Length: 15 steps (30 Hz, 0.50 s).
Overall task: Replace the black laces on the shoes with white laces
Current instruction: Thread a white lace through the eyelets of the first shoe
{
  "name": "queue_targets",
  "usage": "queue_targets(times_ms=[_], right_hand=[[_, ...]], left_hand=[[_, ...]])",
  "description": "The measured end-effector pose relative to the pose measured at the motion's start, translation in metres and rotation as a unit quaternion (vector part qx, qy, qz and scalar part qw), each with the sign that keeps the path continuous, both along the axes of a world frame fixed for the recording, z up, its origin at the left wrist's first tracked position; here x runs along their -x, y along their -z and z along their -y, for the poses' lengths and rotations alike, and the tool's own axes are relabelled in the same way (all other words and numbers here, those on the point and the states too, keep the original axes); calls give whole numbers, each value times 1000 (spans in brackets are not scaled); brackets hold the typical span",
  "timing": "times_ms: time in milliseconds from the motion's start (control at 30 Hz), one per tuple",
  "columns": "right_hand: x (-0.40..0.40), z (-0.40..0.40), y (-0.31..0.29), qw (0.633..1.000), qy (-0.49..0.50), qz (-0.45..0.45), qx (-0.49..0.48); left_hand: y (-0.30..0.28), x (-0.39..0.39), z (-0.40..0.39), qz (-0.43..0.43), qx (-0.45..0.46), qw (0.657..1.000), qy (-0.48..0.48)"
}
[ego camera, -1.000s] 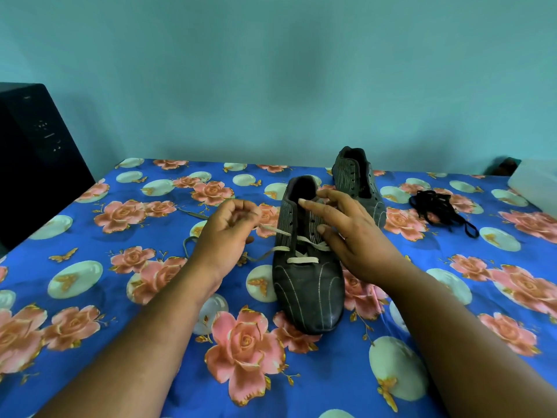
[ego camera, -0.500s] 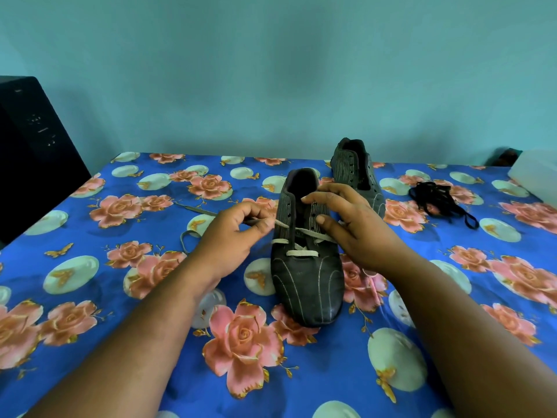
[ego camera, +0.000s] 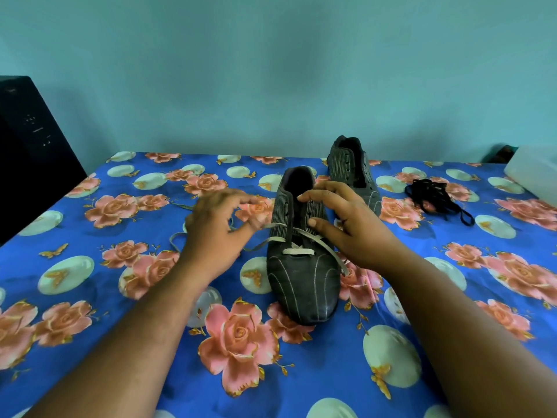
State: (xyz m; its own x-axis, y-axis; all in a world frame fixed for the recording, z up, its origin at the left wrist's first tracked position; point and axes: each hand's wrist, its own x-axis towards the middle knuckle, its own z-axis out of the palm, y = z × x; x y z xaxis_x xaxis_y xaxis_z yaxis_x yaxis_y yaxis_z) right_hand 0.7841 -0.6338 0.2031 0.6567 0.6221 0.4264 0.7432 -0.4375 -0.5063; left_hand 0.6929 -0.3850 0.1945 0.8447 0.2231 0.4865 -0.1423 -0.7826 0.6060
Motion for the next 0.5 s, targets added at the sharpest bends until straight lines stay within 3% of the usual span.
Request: queue_targets(times_ms=[67, 233, 500], right_hand=[[0, 0, 0, 1000, 0, 3, 0], [3, -2, -1, 1000, 2, 4, 0], [4, -3, -1, 1000, 1, 3, -3]], left_hand=[[4, 0, 8, 6, -7, 997, 71], [9, -3, 12, 13, 26, 990, 136], [8, -5, 7, 7, 25, 993, 117]])
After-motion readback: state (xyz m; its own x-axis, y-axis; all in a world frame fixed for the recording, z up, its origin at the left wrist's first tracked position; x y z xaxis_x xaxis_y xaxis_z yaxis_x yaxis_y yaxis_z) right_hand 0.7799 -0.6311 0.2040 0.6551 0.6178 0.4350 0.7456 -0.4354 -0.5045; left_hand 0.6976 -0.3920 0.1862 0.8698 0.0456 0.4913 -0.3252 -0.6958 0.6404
